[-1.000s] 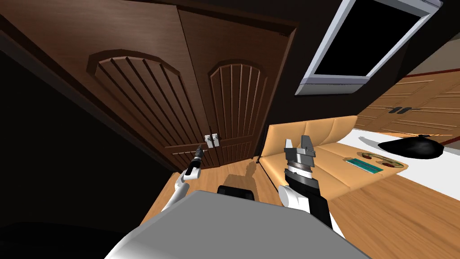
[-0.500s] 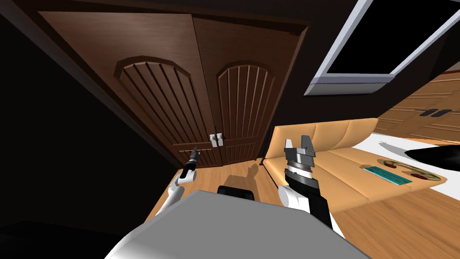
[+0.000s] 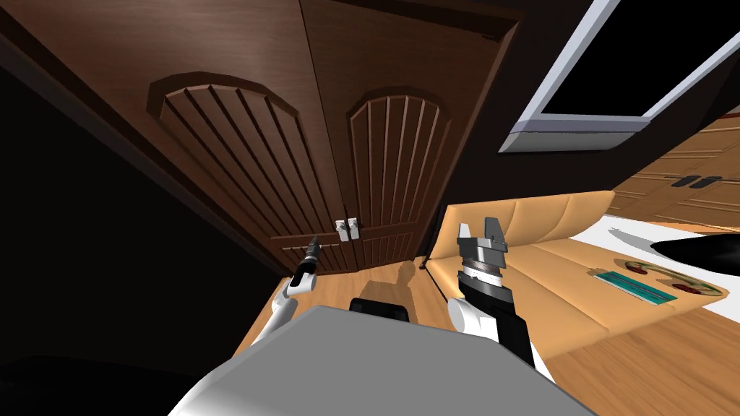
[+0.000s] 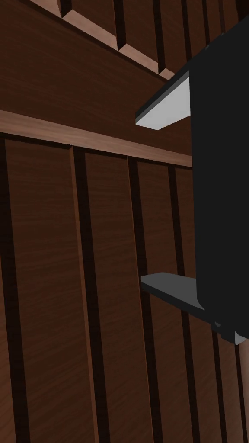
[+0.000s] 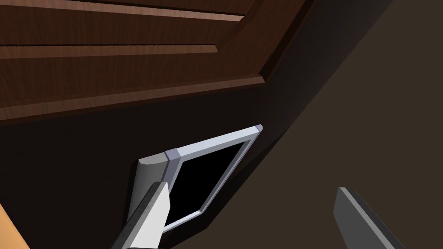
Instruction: Pull the door open
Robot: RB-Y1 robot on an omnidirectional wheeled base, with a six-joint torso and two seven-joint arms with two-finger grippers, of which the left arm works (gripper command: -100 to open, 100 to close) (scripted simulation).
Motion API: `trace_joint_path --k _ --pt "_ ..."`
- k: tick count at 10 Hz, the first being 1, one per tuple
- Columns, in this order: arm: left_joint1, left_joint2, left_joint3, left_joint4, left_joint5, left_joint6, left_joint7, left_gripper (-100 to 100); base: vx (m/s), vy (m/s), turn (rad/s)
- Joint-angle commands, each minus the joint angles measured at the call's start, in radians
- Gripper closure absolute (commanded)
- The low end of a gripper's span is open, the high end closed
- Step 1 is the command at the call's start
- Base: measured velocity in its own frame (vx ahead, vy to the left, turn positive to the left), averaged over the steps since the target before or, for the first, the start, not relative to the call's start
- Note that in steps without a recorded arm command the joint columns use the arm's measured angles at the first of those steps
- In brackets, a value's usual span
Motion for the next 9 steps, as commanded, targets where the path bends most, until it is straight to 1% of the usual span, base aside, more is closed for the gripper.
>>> trace_joint_path --k 1,3,4,5,6,9 --pt "-0.018 -0.008 -0.012 -0.004 -0.002 0.001 -0.001 -100 0.206 0.027 -0.113" --pt "-0.044 -0.024 -0.038 -0.012 -0.007 -0.002 -0.002 -100 0.245 -0.042 -0.156" --pt "-0.055 -0.031 -0.050 -0.016 -0.009 -0.003 -0.002 -100 0.178 -0.124 -0.174" --pt "-0.055 -0.027 -0.041 -0.012 -0.008 0.002 -0.004 -100 0.072 -0.059 -0.030" --pt "-0.055 -0.027 -0.041 -0.012 -0.008 0.002 -0.004 100 0.000 0.010 0.033" --pt "-0.055 -0.027 -0.041 -0.012 -0.008 0.002 -0.004 100 -0.024 0.013 -0.016"
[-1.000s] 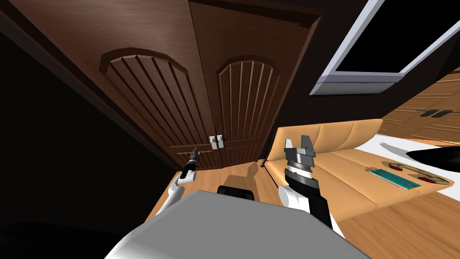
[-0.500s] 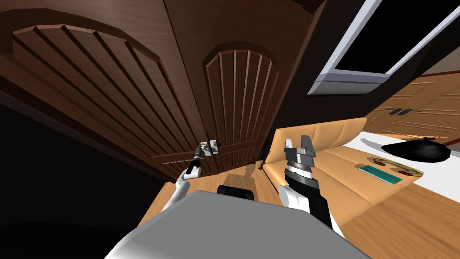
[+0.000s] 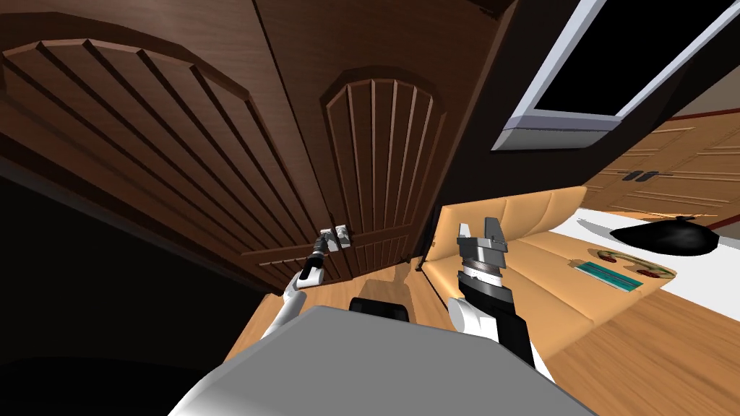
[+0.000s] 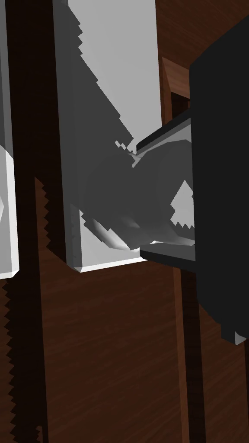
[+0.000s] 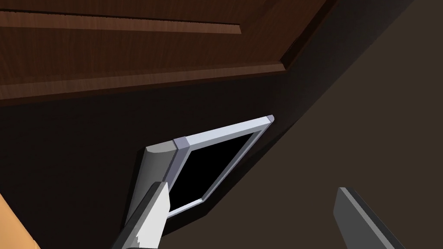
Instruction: Pull the door open
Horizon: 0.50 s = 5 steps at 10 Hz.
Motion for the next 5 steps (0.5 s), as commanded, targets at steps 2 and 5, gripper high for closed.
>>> trace_joint_path --k 2,5 --pt "0.001 0.002 0.005 0.000 0.001 -0.001 0.001 100 0.000 0.000 0.000" --pt "0.038 0.026 0.031 0.012 0.006 0.002 0.005 100 -0.193 0.055 0.107"
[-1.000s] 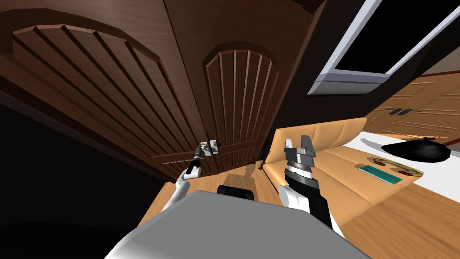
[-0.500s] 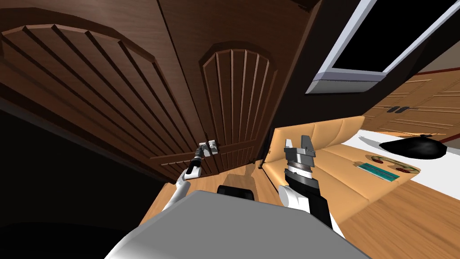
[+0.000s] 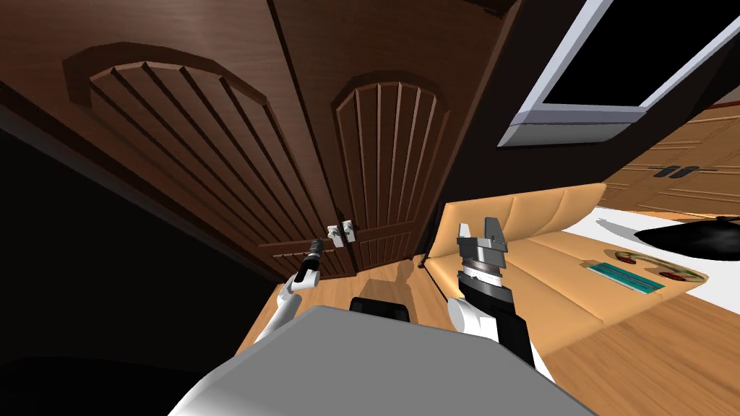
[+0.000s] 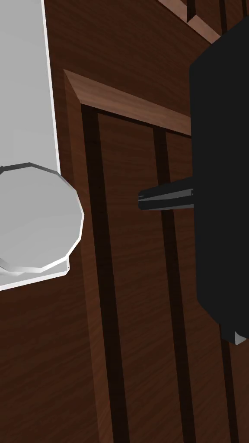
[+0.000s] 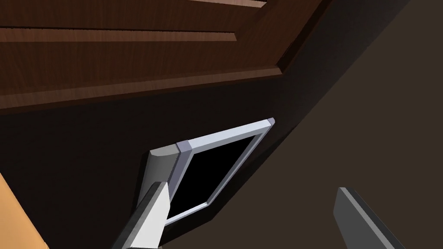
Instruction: Pull the door open
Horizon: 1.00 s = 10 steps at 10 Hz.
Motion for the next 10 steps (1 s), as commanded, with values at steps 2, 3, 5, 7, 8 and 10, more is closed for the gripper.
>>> trace_joint_path --k 2,3,5,7,8,10 --pt "0.015 0.005 -0.010 -0.004 0.001 -0.006 0.010 -100 -0.189 0.002 -0.003" --pt "0.016 0.003 -0.022 -0.014 0.001 -0.006 0.014 -100 -0.195 -0.096 -0.118" --pt "0.016 -0.001 -0.048 -0.035 -0.001 -0.007 0.022 -100 -0.188 -0.099 -0.071" --pt "0.021 -0.001 -0.054 -0.047 0.000 -0.004 0.025 -100 -0.146 -0.068 -0.056" --pt "0.035 0.009 -0.027 -0.028 0.003 -0.003 0.022 -100 -0.010 0.059 0.200" --pt "0.040 0.015 -0.007 -0.014 0.004 -0.003 0.019 -100 0.066 0.141 0.117"
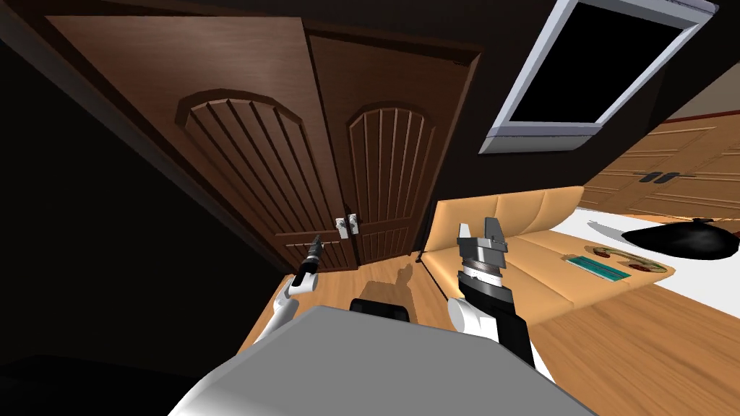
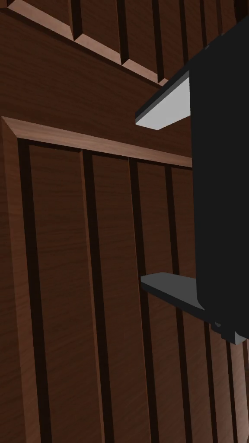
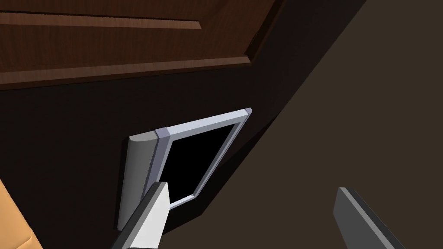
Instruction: Pull the door open
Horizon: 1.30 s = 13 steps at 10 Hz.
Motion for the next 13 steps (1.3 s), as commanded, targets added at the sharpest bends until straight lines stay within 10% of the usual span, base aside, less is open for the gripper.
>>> trace_joint_path --k 1,7,8,13 --pt "-0.007 0.012 0.011 0.023 0.003 -0.006 0.004 -100 0.164 0.111 -0.018" --pt "-0.045 -0.006 -0.014 0.012 -0.003 -0.006 0.000 -100 0.193 -0.040 -0.095" --pt "-0.045 -0.006 -0.014 0.012 -0.003 -0.006 0.000 100 -0.006 0.002 0.024" --pt "-0.045 -0.006 -0.014 0.012 -0.003 -0.006 0.000 100 -0.017 0.007 -0.010"
